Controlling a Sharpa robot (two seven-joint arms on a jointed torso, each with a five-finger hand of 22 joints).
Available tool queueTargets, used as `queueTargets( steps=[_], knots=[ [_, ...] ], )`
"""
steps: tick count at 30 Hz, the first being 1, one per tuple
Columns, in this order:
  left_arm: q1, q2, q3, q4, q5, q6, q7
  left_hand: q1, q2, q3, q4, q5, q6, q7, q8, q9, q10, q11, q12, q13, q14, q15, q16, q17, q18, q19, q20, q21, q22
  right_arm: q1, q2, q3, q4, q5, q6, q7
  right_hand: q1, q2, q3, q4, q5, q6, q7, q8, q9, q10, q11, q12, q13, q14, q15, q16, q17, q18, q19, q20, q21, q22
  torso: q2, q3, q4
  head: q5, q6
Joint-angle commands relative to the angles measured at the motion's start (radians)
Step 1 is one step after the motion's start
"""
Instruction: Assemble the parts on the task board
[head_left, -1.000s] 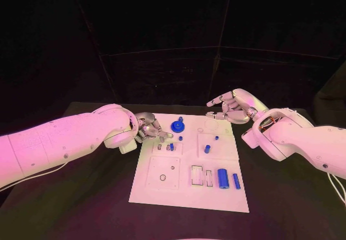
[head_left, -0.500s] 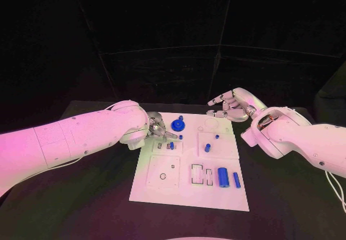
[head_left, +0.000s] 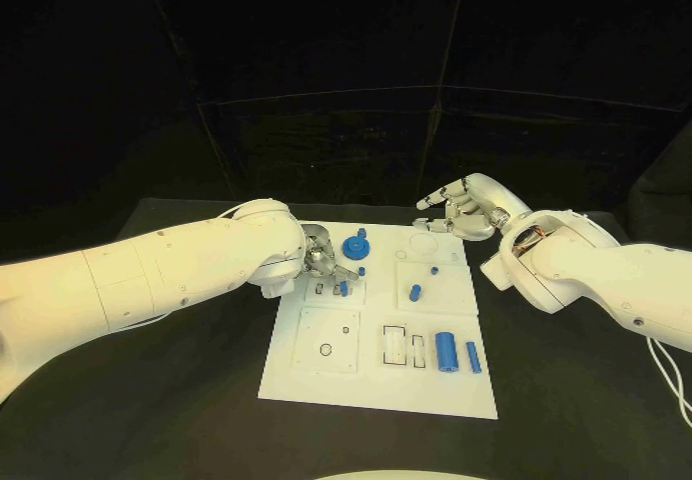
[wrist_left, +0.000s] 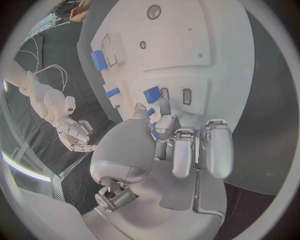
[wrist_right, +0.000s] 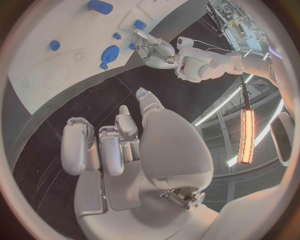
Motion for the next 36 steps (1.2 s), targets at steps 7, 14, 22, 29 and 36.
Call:
queueTargets(
  steps=[7, 14, 22, 29, 36],
  knots=[
    [0.004, 0.011, -0.008, -0.003, -0.01, 0.044, -0.01, 0.007, -0.01, -0.006, -0.004, -0.005, -0.007, -0.002, 0.012, 0.008, 0.008, -0.003, 0.009, 0.005, 0.107, -0.008, 0.003, 0.263, -0.011, 0.015, -0.006, 0.007, 0.005, 0.002, 0.007, 0.001, -0.003, -0.01, 0.004, -0.015, -0.005, 0.001, -0.008, 0.001, 0.007, 0.008, -0.002, 0.005, 0.001, 0.006, -0.003, 0.005, -0.002, 0.067, 0.0, -0.005, 0.114, 0.005, -0.006, 0.0, -0.006, -0.003, 0.0, -0.0004, 0.0008, -0.001, -0.008],
    [0.004, 0.017, -0.009, -0.005, -0.01, 0.044, -0.011, 0.016, -0.007, -0.004, -0.009, -0.005, -0.011, -0.002, 0.02, 0.015, 0.009, -0.004, 0.011, 0.007, 0.107, -0.009, 0.003, 0.263, -0.011, 0.014, -0.006, 0.008, 0.008, 0.002, 0.011, 0.001, -0.006, -0.01, 0.007, -0.017, -0.006, 0.002, -0.009, 0.001, 0.009, 0.008, -0.003, 0.005, 0.001, 0.007, -0.003, 0.006, -0.002, 0.067, 0.0, -0.005, 0.113, 0.005, -0.006, 0.0, -0.007, -0.004, 0.0, -0.0005, 0.0, -0.003, -0.013],
    [0.004, 0.019, -0.01, -0.001, -0.01, 0.042, -0.005, 0.038, 0.004, 0.006, -0.021, -0.005, -0.019, -0.003, 0.033, 0.027, 0.009, -0.004, 0.013, 0.009, 0.107, -0.01, 0.003, 0.263, -0.011, 0.013, -0.007, 0.009, 0.009, 0.002, 0.018, 0.001, -0.014, -0.01, 0.011, -0.02, -0.006, 0.003, -0.009, 0.001, 0.011, 0.008, -0.003, 0.006, 0.001, 0.007, -0.003, 0.006, -0.002, 0.067, 0.0, -0.005, 0.114, 0.005, -0.006, 0.0, -0.007, -0.004, 0.0, -0.0011, 0.0019, -0.003, -0.017],
    [0.004, 0.019, -0.011, 0.004, -0.01, 0.046, -0.002, 0.086, 0.015, 0.037, -0.058, -0.004, -0.03, -0.004, 0.049, 0.042, 0.007, -0.005, 0.013, 0.009, 0.107, -0.01, 0.003, 0.263, -0.009, 0.009, -0.008, 0.006, 0.005, 0.002, 0.022, 0.001, -0.019, -0.011, 0.014, -0.021, -0.005, 0.003, -0.009, 0.001, 0.012, 0.008, -0.003, 0.006, 0.001, 0.007, -0.003, 0.006, -0.002, 0.067, 0.0, -0.005, 0.113, 0.005, -0.006, 0.0, -0.006, -0.003, 0.0, -0.001, 0.001, -0.004, -0.019],
    [0.004, 0.018, -0.011, 0.004, -0.01, 0.037, 0.002, 0.107, 0.025, 0.059, -0.075, -0.004, -0.035, -0.005, 0.056, 0.049, 0.006, -0.006, 0.011, 0.008, 0.107, -0.011, 0.003, 0.263, -0.009, 0.008, -0.008, 0.005, 0.004, 0.002, 0.023, 0.001, -0.021, -0.012, 0.015, -0.022, -0.004, 0.004, -0.009, 0.001, 0.013, 0.008, -0.003, 0.006, 0.001, 0.007, -0.003, 0.006, -0.002, 0.067, 0.0, -0.006, 0.113, 0.005, -0.006, 0.0, -0.007, -0.004, 0.001, -0.001, 0.0008, -0.004, -0.021]
  ],
)
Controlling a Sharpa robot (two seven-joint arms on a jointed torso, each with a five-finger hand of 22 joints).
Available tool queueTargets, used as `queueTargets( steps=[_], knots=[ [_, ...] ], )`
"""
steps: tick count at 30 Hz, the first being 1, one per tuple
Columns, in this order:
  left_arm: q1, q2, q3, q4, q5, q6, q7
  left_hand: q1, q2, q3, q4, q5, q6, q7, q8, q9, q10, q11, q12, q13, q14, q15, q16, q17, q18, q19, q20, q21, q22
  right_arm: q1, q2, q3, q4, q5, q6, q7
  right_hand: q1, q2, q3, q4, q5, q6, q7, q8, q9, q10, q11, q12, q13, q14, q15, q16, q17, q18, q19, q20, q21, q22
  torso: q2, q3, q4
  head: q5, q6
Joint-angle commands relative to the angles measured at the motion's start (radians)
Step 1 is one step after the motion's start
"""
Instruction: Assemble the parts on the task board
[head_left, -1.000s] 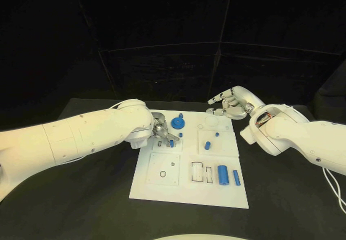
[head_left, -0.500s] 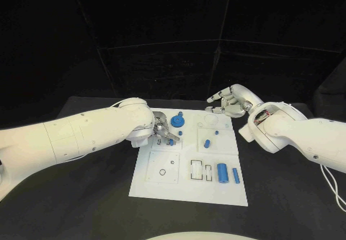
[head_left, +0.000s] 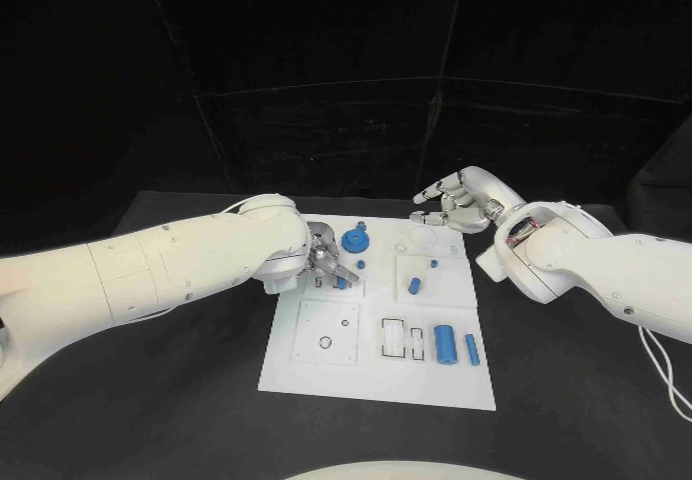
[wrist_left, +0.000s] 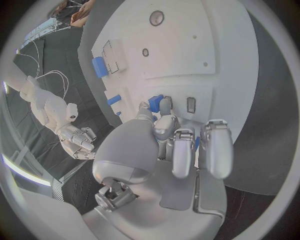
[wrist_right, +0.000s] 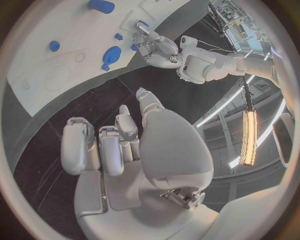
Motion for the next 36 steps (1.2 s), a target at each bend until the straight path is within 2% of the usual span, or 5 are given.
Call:
queueTargets(
  steps=[1, 13, 17, 20, 36],
  knots=[
    [0.002, -0.001, 0.0, 0.003, -0.006, -0.002, 0.008, 0.02, 0.011, 0.013, -0.012, -0.004, -0.01, -0.001, 0.005, 0.003, 0.003, -0.004, 0.004, -0.001, 0.104, -0.008, 0.003, 0.263, -0.009, 0.008, -0.008, 0.001, -0.002, 0.002, 0.002, 0.001, 0.0, -0.006, 0.006, 0.0, -0.004, 0.004, -0.006, -0.002, 0.005, 0.005, 0.0, 0.007, 0.001, 0.003, 0.0, 0.006, -0.001, 0.067, 0.0, -0.006, 0.112, 0.005, -0.006, 0.0, -0.003, -0.001, 0.0, 0.0001, -0.0005, 0.0, -0.001],
    [0.001, -0.027, 0.0, 0.04, 0.014, -0.049, 0.026, 0.192, 0.07, 0.22, -0.142, -0.003, -0.051, -0.009, -0.015, 0.0, -0.014, -0.014, -0.019, -0.016, 0.104, -0.018, 0.003, 0.263, -0.007, 0.002, -0.02, -0.007, -0.011, 0.002, 0.005, 0.0, -0.005, -0.006, 0.011, -0.001, -0.004, 0.004, -0.006, -0.002, 0.005, 0.005, 0.0, 0.007, 0.001, 0.003, 0.0, 0.006, -0.001, 0.067, 0.0, -0.006, 0.112, 0.005, -0.006, -0.001, -0.003, -0.001, 0.0, 0.0, 0.0001, -0.001, -0.004],
    [0.001, -0.043, 0.001, 0.061, 0.016, -0.064, 0.031, 0.161, 0.038, 0.306, -0.151, -0.003, -0.05, -0.005, -0.017, 0.002, -0.012, -0.01, -0.025, -0.02, 0.104, -0.014, 0.003, 0.263, -0.006, 0.001, -0.015, -0.009, -0.012, 0.002, 0.006, 0.0, -0.007, -0.006, 0.012, -0.001, -0.003, 0.005, -0.006, -0.002, 0.006, 0.005, 0.0, 0.007, 0.001, 0.003, 0.0, 0.006, -0.002, 0.067, -0.001, -0.006, 0.112, 0.005, -0.006, -0.001, -0.003, -0.002, 0.0, -0.0003, 0.0009, -0.002, -0.005],
    [0.002, -0.054, 0.001, 0.075, 0.016, -0.074, 0.033, 0.068, -0.048, 0.515, -0.159, -0.009, -0.049, 0.004, -0.012, 0.012, -0.008, -0.01, -0.028, -0.022, 0.104, -0.011, 0.003, 0.263, -0.006, 0.0, -0.013, -0.013, -0.012, 0.002, 0.007, 0.0, -0.01, -0.006, 0.013, -0.001, -0.003, 0.005, -0.006, -0.002, 0.006, 0.005, 0.0, 0.007, 0.001, 0.003, 0.0, 0.006, -0.002, 0.067, -0.001, -0.006, 0.112, 0.005, -0.006, -0.001, -0.003, -0.002, 0.0, 0.0001, 0.0015, -0.005, -0.004],
    [0.0, -0.074, 0.0, 0.097, -0.062, -0.08, 0.021, -0.026, -0.132, 0.73, -0.184, -0.006, -0.051, -0.002, 0.011, 0.036, -0.002, -0.007, -0.024, -0.02, 0.104, -0.011, 0.003, 0.263, -0.005, 0.0, -0.012, -0.017, -0.011, 0.002, 0.008, 0.0, -0.014, -0.006, 0.017, 0.0, -0.004, 0.005, -0.007, -0.001, 0.006, 0.005, 0.0, 0.007, 0.001, 0.003, 0.0, 0.006, -0.002, 0.067, -0.001, -0.006, 0.112, 0.005, -0.006, -0.001, -0.004, -0.002, 0.0, 0.0007, 0.001, 0.001, -0.005]
  ],
)
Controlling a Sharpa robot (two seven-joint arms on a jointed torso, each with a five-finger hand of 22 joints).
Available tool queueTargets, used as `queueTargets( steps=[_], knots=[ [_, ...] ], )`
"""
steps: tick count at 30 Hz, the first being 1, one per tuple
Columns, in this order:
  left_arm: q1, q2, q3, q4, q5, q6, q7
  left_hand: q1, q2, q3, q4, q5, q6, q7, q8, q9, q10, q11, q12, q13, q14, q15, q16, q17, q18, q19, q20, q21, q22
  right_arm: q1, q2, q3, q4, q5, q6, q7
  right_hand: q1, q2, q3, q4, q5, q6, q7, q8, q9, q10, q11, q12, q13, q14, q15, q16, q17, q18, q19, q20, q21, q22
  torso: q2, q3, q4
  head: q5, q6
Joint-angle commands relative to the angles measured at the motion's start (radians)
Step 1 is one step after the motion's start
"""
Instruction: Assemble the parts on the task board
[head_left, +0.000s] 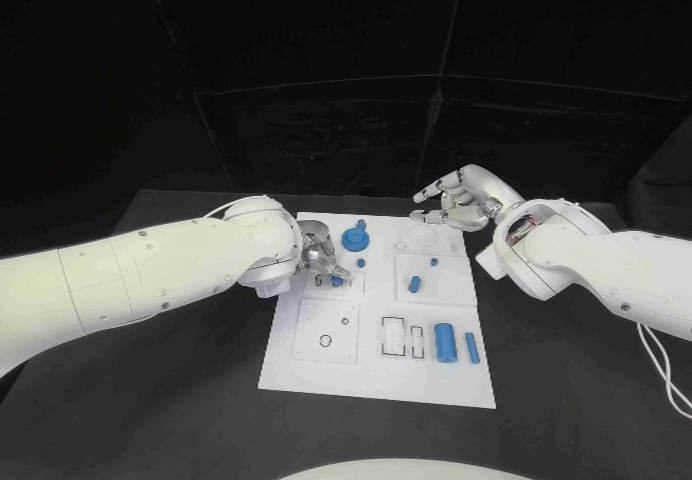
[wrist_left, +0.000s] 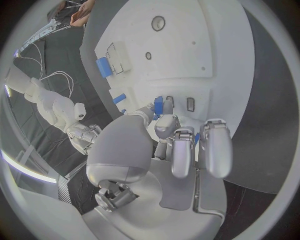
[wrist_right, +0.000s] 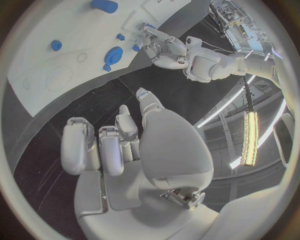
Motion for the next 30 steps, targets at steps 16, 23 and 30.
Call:
queueTargets(
  steps=[16, 23, 30],
  knots=[
    [-0.012, 0.022, -0.002, -0.032, -0.093, -0.024, -0.011, -0.02, -0.006, 0.167, -0.143, 0.002, -0.003, 0.002, 0.007, 0.006, 0.012, 0.0, 0.002, 0.005, 0.106, 0.001, 0.003, 0.263, -0.005, 0.001, 0.002, -0.004, 0.003, 0.002, 0.002, 0.001, 0.0, -0.004, 0.008, 0.005, -0.005, 0.005, -0.008, -0.001, 0.004, 0.004, 0.0, 0.004, 0.001, 0.003, 0.0, 0.005, -0.002, 0.067, -0.001, -0.006, 0.112, 0.005, -0.006, -0.001, -0.004, -0.001, 0.001, -0.001, -0.0018, 0.005, -0.003],
    [-0.015, 0.028, -0.005, -0.038, -0.096, -0.011, -0.01, -0.02, -0.006, 0.167, -0.143, 0.002, -0.003, 0.002, 0.007, 0.006, 0.012, 0.0, 0.002, 0.005, 0.106, 0.001, 0.003, 0.263, -0.005, 0.001, 0.002, -0.004, 0.003, 0.002, 0.005, 0.001, -0.002, -0.004, 0.01, 0.005, -0.006, 0.005, -0.009, 0.0, 0.003, 0.004, 0.0, 0.004, 0.001, 0.003, 0.0, 0.006, -0.001, 0.067, -0.001, -0.006, 0.112, 0.005, -0.006, -0.001, -0.004, -0.001, 0.001, -0.0005, -0.0011, 0.005, -0.007],
    [-0.016, 0.027, -0.017, -0.037, -0.096, 0.005, -0.015, -0.022, -0.009, 0.171, -0.144, 0.002, -0.003, 0.002, 0.008, 0.007, 0.013, 0.0, 0.003, 0.007, 0.106, 0.001, 0.003, 0.263, -0.006, 0.002, 0.002, -0.003, 0.005, 0.002, 0.006, 0.001, -0.003, -0.004, 0.015, 0.004, -0.006, 0.005, -0.009, 0.0, 0.003, 0.004, 0.0, 0.004, 0.001, 0.003, 0.0, 0.006, -0.001, 0.067, -0.001, -0.006, 0.112, 0.005, -0.006, -0.001, -0.004, -0.001, 0.001, -0.0004, -0.0015, 0.006, -0.009]
  ],
)
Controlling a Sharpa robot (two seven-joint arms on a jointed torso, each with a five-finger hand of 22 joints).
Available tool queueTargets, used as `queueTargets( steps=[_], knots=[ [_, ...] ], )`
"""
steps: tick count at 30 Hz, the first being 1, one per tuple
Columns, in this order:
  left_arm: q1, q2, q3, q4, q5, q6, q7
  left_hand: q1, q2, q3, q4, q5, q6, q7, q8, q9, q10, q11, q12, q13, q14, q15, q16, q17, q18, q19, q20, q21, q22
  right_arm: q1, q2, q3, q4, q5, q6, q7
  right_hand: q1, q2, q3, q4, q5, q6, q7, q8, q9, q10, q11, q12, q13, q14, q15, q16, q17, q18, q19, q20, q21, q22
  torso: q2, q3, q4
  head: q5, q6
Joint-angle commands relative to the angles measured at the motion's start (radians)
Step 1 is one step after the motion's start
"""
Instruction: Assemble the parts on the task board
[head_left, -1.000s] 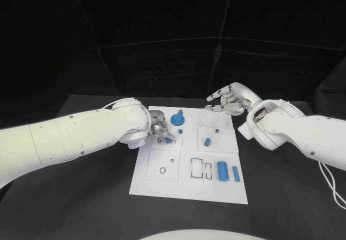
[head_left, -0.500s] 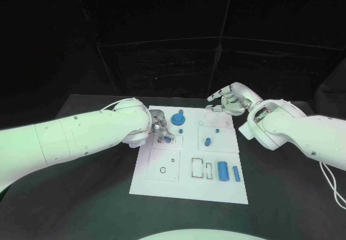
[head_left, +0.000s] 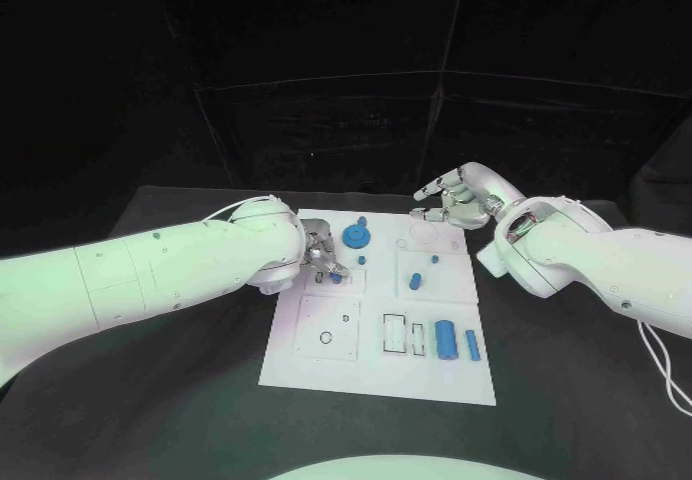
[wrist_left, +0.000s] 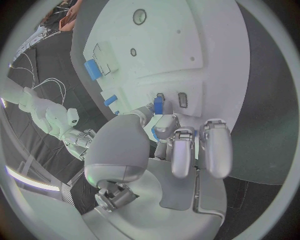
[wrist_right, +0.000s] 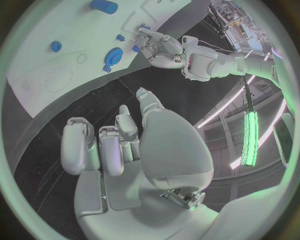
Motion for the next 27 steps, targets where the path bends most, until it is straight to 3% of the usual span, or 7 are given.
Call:
queueTargets(
  steps=[1, 24, 27],
  knots=[
    [-0.003, -0.001, -0.007, 0.0, -0.013, 0.022, -0.01, -0.002, 0.011, 0.126, -0.121, 0.006, -0.005, -0.003, 0.003, -0.001, 0.006, 0.0, 0.003, 0.001, 0.106, 0.001, 0.003, 0.263, -0.006, 0.002, 0.001, -0.003, 0.001, 0.002, 0.001, 0.001, 0.0, -0.004, 0.009, 0.004, -0.006, 0.005, -0.003, 0.0, 0.003, 0.004, 0.0, 0.004, 0.001, 0.003, 0.0, 0.006, 0.0, 0.067, -0.001, -0.006, 0.112, 0.005, -0.006, -0.001, -0.004, -0.001, 0.0, 0.0004, 0.0005, 0.001, -0.002],
    [-0.003, -0.012, -0.011, 0.007, -0.01, 0.043, -0.011, -0.006, 0.007, 0.134, -0.124, 0.006, -0.004, -0.004, 0.006, 0.001, 0.007, -0.001, 0.004, 0.001, 0.106, 0.001, 0.003, 0.263, -0.006, 0.003, 0.001, -0.002, 0.003, 0.002, 0.003, 0.0, -0.001, -0.004, 0.015, 0.001, -0.008, 0.007, -0.005, 0.002, 0.0, 0.004, 0.0, 0.005, 0.001, 0.003, 0.0, 0.005, -0.002, 0.067, -0.001, -0.007, 0.112, 0.005, -0.007, -0.001, -0.004, -0.002, 0.0, 0.0006, 0.0014, 0.002, -0.005],
    [-0.003, -0.009, -0.011, 0.004, 0.0, 0.043, -0.011, -0.031, 0.006, 0.135, -0.111, 0.006, 0.005, -0.005, 0.013, 0.006, 0.012, -0.001, 0.01, 0.007, 0.106, 0.001, 0.003, 0.263, -0.007, 0.005, 0.001, 0.001, 0.009, 0.002, 0.004, 0.0, -0.002, -0.004, 0.015, 0.001, -0.012, 0.008, -0.008, 0.005, -0.002, 0.004, 0.0, 0.006, 0.001, 0.003, 0.0, 0.006, -0.002, 0.067, -0.001, -0.007, 0.111, 0.005, -0.007, -0.001, -0.005, -0.002, 0.0, 0.0009, 0.0001, 0.003, -0.007]
  ],
)
